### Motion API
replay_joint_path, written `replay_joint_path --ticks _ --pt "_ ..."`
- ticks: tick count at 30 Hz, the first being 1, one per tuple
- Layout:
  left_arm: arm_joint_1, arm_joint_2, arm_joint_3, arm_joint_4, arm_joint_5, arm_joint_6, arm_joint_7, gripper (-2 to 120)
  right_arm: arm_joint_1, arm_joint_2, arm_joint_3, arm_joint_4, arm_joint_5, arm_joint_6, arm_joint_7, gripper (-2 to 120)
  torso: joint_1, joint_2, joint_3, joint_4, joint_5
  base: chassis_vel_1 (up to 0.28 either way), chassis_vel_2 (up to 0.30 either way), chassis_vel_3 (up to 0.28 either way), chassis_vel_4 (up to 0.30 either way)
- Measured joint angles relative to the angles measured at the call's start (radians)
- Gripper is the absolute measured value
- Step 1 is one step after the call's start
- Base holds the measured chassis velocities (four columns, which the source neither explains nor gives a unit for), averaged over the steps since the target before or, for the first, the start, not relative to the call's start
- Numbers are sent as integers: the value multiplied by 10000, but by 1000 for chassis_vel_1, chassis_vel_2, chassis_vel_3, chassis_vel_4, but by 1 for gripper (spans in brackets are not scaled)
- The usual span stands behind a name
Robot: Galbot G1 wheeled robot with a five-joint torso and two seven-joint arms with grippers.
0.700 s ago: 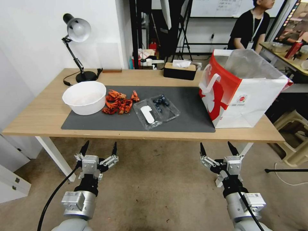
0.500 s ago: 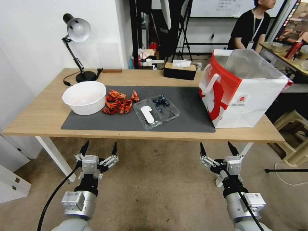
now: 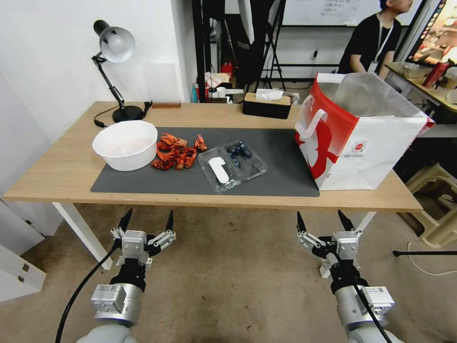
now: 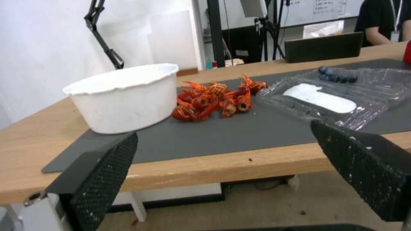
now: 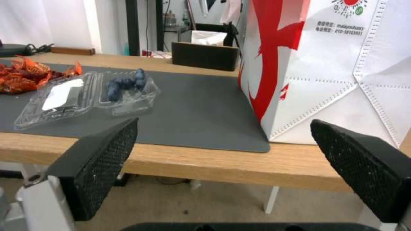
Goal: Close the takeout container lid, then place the container into the takeout bag.
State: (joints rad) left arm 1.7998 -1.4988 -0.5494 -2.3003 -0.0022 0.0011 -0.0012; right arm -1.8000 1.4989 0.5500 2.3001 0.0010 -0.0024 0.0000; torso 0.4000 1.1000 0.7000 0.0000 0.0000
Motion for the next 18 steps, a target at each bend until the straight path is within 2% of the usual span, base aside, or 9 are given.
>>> replay_joint_path --ticks 4,6,8,10,12,14,16,17,18 --pt "-36 198 121 -128 -410 287 -258 100 -6 -204 9 179 195 -442 -38 100 0 0 0 0 0 0 0 0 0" --pt "-138 651 418 -443 -1344 965 -861 100 -27 -597 51 556 570 -1327 -143 100 0 0 0 -1 0 0 0 0 0" --pt "-169 789 508 -538 -1619 1169 -1036 100 -36 -719 61 668 686 -1593 -177 100 0 0 0 0 0 0 0 0 0" --pt "-273 1220 794 -841 -2521 1819 -1617 100 -63 -1128 99 1054 1079 -2499 -287 100 0 0 0 -1 0 0 0 0 0" --pt "-302 1356 880 -934 -2800 2017 -1796 100 -69 -1232 110 1152 1178 -2735 -315 100 0 0 0 0 -1 0 0 0 0" --pt "-393 1760 1142 -1210 -3627 2620 -2327 100 -88 -1590 148 1489 1524 -3537 -411 100 0 0 0 0 0 0 0 0 0" --pt "-400 1795 1162 -1231 -3693 2668 -2371 100 -91 -1633 153 1533 1567 -3641 -423 100 0 -1 0 -1 1 0 0 0 0" --pt "-507 1993 1377 -1147 -4134 2768 -2419 100 -97 -1891 193 1748 1842 -4125 -511 100 0 0 0 -2 -5 0 0 0 0" --pt "-546 2037 1410 -1052 -4219 2766 -2390 100 50 -2172 429 1773 2291 -4217 -680 100 0 0 0 -5 -4 0 0 0 0"
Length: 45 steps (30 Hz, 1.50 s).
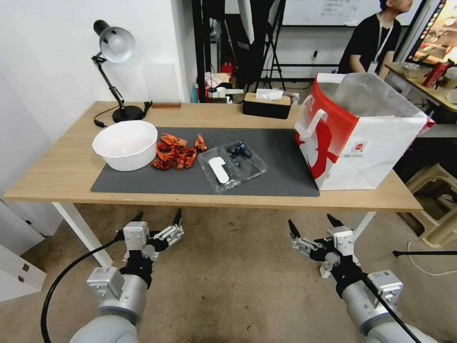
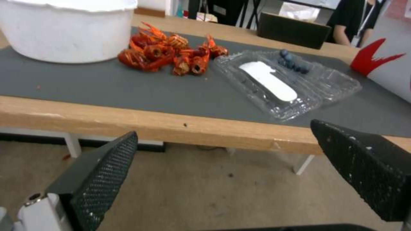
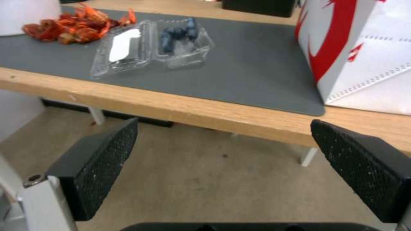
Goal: Close the takeout container lid, then place the container into the takeout bag.
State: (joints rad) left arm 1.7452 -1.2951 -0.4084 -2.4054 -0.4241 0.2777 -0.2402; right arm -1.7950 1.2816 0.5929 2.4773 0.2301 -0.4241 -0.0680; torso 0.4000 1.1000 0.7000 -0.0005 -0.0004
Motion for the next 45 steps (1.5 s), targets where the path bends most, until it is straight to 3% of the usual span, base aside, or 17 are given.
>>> replay_joint_path --ticks 2,10,17,26,34,40,42,45 --pt "-20 11 1 50 -21 -20 29 100 114 -185 144 5 269 52 -132 100 0 0 0 9 4 0 0 0 0" --pt "-41 6 -41 262 22 -225 172 100 1076 -911 282 -648 1317 1005 -684 100 -1 0 0 6 6 0 0 0 0" --pt "-18 -63 -35 399 149 -313 262 100 2510 -1884 -91 -2090 2764 2138 -1152 100 0 0 0 5 4 0 0 0 0" --pt "11 -168 -78 563 233 -409 286 100 4356 -2873 -887 -3638 3916 2284 -1110 100 0 -1 1 4 4 0 0 0 0" --pt "37 -287 -145 683 291 -493 319 100 6854 -3747 -2402 -4661 5109 1373 -412 100 0 -1 1 6 1 0 0 0 0" --pt "66 -340 -208 802 334 -502 322 100 9320 -4358 -4271 -5400 5744 -577 618 100 1 -2 1 6 6 0 0 0 0" --pt "67 -342 -212 804 335 -502 322 100 9424 -4381 -4339 -5428 5771 -639 663 100 1 -1 2 5 5 0 0 0 0" --pt "88 -345 -255 831 344 -507 323 100 11216 -4813 -5481 -5931 6437 -1847 1244 100 1 -1 2 8 3 0 0 0 0"
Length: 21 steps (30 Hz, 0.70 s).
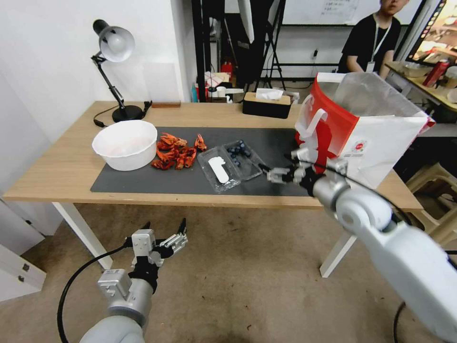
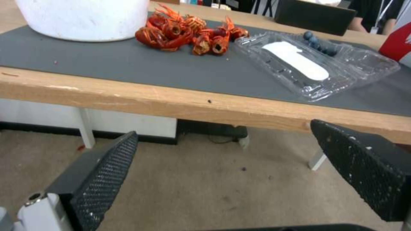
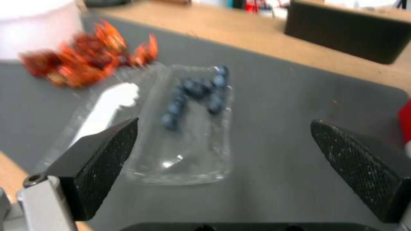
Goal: Close the takeout container lid, then place the container into the takeout bag.
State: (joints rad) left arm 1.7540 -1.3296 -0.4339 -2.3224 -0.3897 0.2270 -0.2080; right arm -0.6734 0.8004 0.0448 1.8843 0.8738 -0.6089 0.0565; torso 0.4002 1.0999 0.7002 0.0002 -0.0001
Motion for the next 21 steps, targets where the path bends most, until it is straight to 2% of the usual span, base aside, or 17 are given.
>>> replay_joint_path --ticks 1,4,6,7,9,14,15,21 --pt "0 0 0 0 0 0 0 100 0 0 0 0 0 0 0 100 0 0 0 0 0 0 0 0 0" --pt "2 -15 1 66 44 -4 1 100 1249 -285 -1095 -479 826 -892 241 100 0 0 -1 -5 3 0 0 0 0" --pt "2 -26 17 93 68 -5 2 100 1666 -312 -1501 -718 1067 -1077 303 100 0 1 -2 -3 -1 0 0 0 0" --pt "2 -26 17 93 68 -5 2 100 1666 -312 -1501 -718 1067 -1077 303 100 0 1 -2 -3 -1 0 0 0 0" --pt "4 -33 32 112 83 -5 2 100 2329 -348 -2171 -1044 1424 -1254 400 100 0 0 0 -3 7 0 0 0 0" --pt "22 0 33 139 94 -5 -3 100 3967 -403 -3551 -1600 2033 -1298 616 100 0 1 -1 -1 -2 0 0 0 0" --pt "22 0 33 139 94 -5 -3 100 3967 -403 -3551 -1600 2033 -1298 616 100 0 1 -1 -1 -2 0 0 0 0" --pt "49 32 54 145 120 -8 -3 100 5299 -374 -4983 -2050 2576 -1294 873 100 0 1 -1 -3 1 0 0 0 0"
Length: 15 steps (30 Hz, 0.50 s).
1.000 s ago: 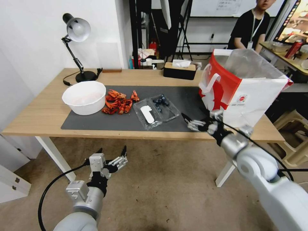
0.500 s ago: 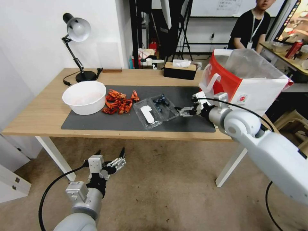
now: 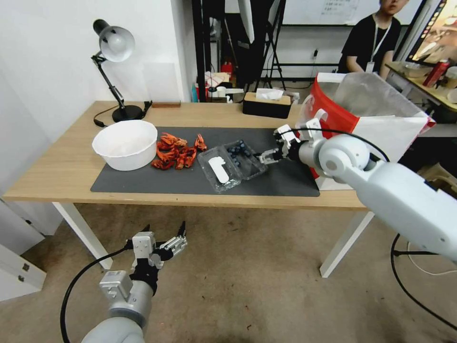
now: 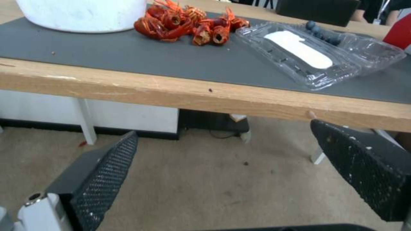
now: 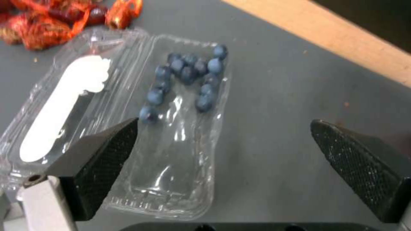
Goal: Close the takeout container lid, then place the container into the takeout bag.
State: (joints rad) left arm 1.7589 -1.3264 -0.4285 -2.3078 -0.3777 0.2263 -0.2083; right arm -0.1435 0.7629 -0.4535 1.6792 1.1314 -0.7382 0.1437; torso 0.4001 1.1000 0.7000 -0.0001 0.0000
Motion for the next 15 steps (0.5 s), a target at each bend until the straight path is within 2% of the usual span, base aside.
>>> replay_joint_path --ticks 8,15 --pt "102 27 85 36 70 -24 -7 100 2105 -125 -2187 -405 1395 3 467 100 0 0 -1 2 -5 0 0 0 0" --pt "90 23 141 109 76 -29 -14 100 2883 -291 -3037 -508 1789 5 539 100 -1 1 -1 0 0 0 0 0 0"
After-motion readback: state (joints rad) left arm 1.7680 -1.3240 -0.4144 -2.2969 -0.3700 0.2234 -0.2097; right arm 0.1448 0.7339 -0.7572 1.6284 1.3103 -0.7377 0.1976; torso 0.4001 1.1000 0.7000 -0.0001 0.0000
